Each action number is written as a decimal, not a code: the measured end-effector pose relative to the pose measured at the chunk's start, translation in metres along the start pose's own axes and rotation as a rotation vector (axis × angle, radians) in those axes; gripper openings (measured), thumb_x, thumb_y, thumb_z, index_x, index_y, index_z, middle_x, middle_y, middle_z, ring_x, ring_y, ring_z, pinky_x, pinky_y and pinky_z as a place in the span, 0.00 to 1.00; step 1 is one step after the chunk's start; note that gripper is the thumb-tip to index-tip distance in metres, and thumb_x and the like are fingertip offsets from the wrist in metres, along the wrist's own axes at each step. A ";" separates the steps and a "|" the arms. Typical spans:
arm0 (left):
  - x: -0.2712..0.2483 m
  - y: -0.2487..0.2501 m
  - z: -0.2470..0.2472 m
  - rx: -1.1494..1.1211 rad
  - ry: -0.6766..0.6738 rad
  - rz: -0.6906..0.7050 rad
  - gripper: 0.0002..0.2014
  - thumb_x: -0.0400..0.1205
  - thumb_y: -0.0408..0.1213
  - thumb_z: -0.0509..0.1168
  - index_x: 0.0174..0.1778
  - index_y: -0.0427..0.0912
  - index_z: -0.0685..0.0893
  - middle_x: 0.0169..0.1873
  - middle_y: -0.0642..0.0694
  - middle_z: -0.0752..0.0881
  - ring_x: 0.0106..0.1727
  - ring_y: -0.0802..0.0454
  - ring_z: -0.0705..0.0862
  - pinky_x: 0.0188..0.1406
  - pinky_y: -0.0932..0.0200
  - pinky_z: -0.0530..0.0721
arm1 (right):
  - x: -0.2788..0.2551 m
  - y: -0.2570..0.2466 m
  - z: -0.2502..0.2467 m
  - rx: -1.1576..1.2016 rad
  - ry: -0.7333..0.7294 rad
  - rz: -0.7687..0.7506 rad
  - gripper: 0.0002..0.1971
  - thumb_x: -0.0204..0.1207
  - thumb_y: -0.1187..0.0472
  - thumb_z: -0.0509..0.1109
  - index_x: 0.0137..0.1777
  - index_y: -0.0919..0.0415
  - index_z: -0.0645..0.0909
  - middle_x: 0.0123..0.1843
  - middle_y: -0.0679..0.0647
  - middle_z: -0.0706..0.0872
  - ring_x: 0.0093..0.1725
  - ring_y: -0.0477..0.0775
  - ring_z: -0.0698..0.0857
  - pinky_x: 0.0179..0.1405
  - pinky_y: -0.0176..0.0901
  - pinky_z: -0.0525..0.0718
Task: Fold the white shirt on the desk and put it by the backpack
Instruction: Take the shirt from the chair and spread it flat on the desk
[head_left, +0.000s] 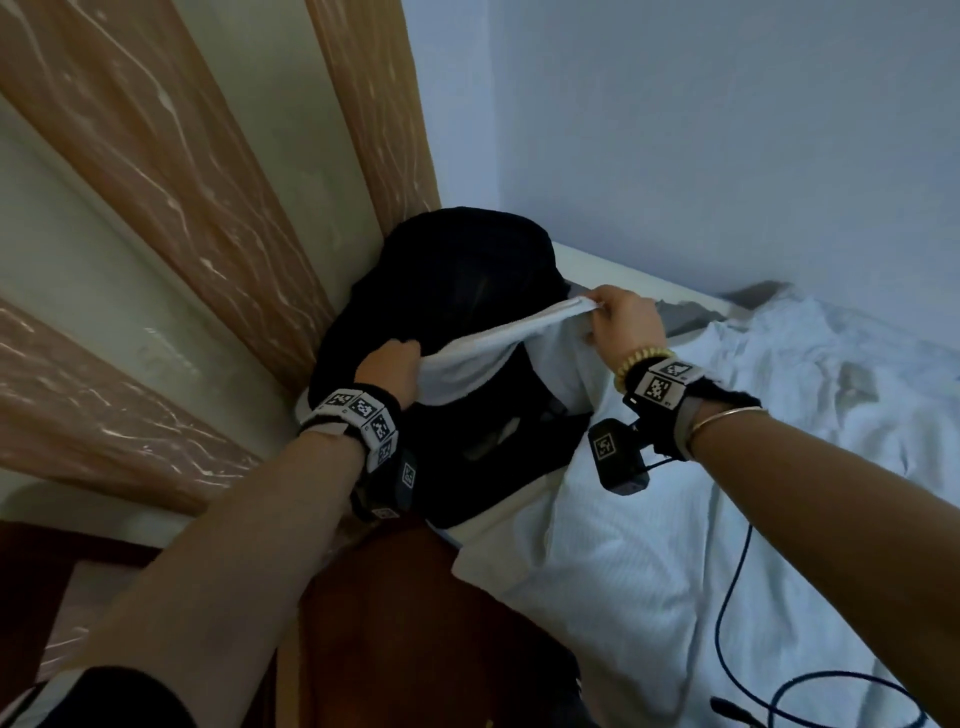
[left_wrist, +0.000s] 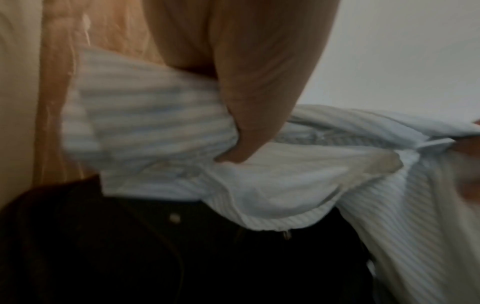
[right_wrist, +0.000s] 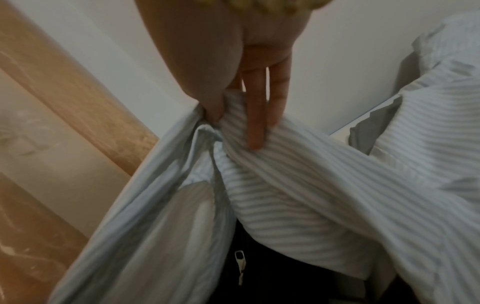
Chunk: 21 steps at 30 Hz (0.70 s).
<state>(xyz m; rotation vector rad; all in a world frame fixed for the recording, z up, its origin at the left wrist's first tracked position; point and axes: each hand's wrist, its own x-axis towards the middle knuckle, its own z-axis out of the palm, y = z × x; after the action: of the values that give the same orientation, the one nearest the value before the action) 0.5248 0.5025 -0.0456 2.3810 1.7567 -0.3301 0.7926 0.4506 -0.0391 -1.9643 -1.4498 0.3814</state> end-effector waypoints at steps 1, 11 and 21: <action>0.007 -0.005 -0.009 -0.042 0.095 -0.018 0.10 0.81 0.30 0.60 0.58 0.32 0.74 0.56 0.31 0.79 0.53 0.31 0.82 0.49 0.43 0.79 | 0.004 0.000 -0.001 -0.032 0.003 0.008 0.15 0.77 0.64 0.58 0.56 0.57 0.85 0.50 0.64 0.90 0.52 0.66 0.87 0.52 0.51 0.84; 0.035 -0.055 -0.044 0.327 0.579 0.163 0.06 0.73 0.25 0.61 0.38 0.32 0.83 0.39 0.31 0.81 0.44 0.34 0.83 0.40 0.44 0.82 | 0.018 -0.018 0.007 0.139 -0.444 -0.083 0.13 0.72 0.53 0.75 0.40 0.65 0.89 0.34 0.55 0.89 0.25 0.47 0.80 0.32 0.36 0.82; 0.055 -0.028 -0.005 0.120 -0.004 -0.173 0.20 0.85 0.35 0.51 0.74 0.40 0.66 0.65 0.34 0.76 0.65 0.35 0.76 0.62 0.43 0.73 | 0.039 0.041 0.027 -0.088 -0.417 0.086 0.10 0.79 0.61 0.63 0.45 0.63 0.86 0.47 0.64 0.90 0.38 0.63 0.88 0.45 0.52 0.88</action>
<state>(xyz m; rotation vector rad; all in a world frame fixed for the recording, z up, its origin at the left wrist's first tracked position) 0.5137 0.5625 -0.0559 2.3084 1.9997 -0.4752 0.8202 0.4891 -0.0801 -2.1075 -1.6600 0.8176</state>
